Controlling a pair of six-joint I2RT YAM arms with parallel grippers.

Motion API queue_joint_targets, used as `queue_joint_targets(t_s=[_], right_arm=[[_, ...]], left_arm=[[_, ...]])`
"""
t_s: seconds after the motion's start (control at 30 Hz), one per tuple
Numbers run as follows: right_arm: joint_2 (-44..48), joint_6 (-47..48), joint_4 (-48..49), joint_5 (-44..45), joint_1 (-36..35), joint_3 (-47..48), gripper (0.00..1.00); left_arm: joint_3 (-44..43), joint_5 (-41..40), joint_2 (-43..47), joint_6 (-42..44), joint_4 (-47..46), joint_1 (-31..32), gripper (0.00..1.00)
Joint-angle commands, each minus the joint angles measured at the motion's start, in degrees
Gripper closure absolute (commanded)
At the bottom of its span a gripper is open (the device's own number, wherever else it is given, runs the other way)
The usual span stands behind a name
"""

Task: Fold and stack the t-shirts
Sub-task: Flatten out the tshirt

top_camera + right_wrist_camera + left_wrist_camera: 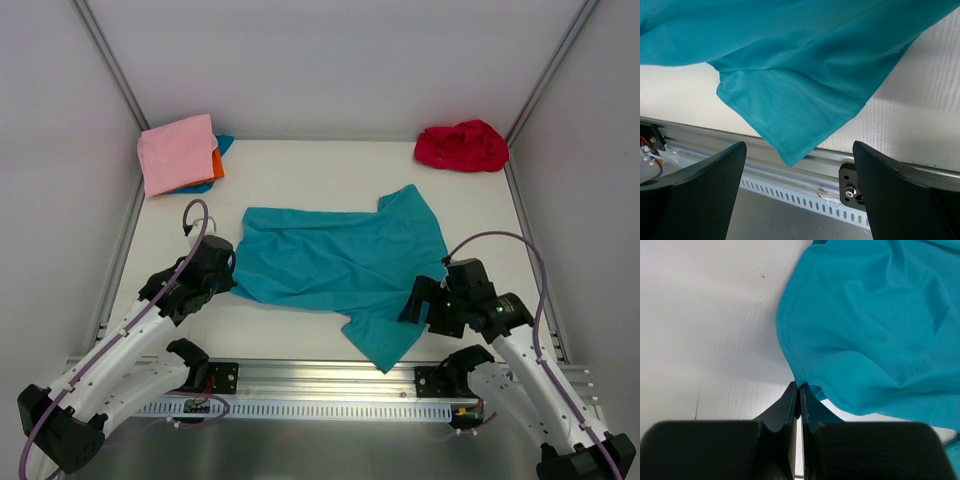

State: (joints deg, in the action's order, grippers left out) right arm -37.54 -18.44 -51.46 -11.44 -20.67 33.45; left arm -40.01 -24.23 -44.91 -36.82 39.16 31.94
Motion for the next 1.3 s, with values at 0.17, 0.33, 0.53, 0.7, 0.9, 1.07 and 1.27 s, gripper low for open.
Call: queue_joint_targets(t_s=[0.17,0.33,0.53,0.7,0.9,1.07,1.27], right_arm=[[2.6,-4.6,-2.0,-1.5,-3.8,-7.4,0.09],[3.3,-6.8,-1.6,1.9,-5.2,-10.9,0.10],[0.4,-8.0,4.6,3.4,-5.3,-13.4,0.11],[-4.3,-8.5,10.0,4.6,-5.5,-13.8,0.14],[-10.1,-8.0,13.8,6.1,-5.8,-12.3,0.18],[-10.8,-9.2,13.6,6.8,-6.7,-11.7,0.19],[-6.1,-9.4,9.2,7.6,-6.9,-6.9,0.18]], left_arm=[[-1.1,0.9,0.5,0.2,-1.1,0.5,1.00],[-1.6,0.9,0.4,0.5,-1.4,0.5,1.00],[-1.0,1.2,0.2,0.7,-2.0,0.6,1.00],[-0.9,0.9,0.8,1.0,-1.6,0.5,1.00],[-0.8,0.7,1.0,1.3,-1.6,0.5,1.00],[-0.8,1.2,0.6,1.3,-2.3,0.5,1.00],[-1.1,1.1,0.5,1.6,-2.1,0.5,1.00]])
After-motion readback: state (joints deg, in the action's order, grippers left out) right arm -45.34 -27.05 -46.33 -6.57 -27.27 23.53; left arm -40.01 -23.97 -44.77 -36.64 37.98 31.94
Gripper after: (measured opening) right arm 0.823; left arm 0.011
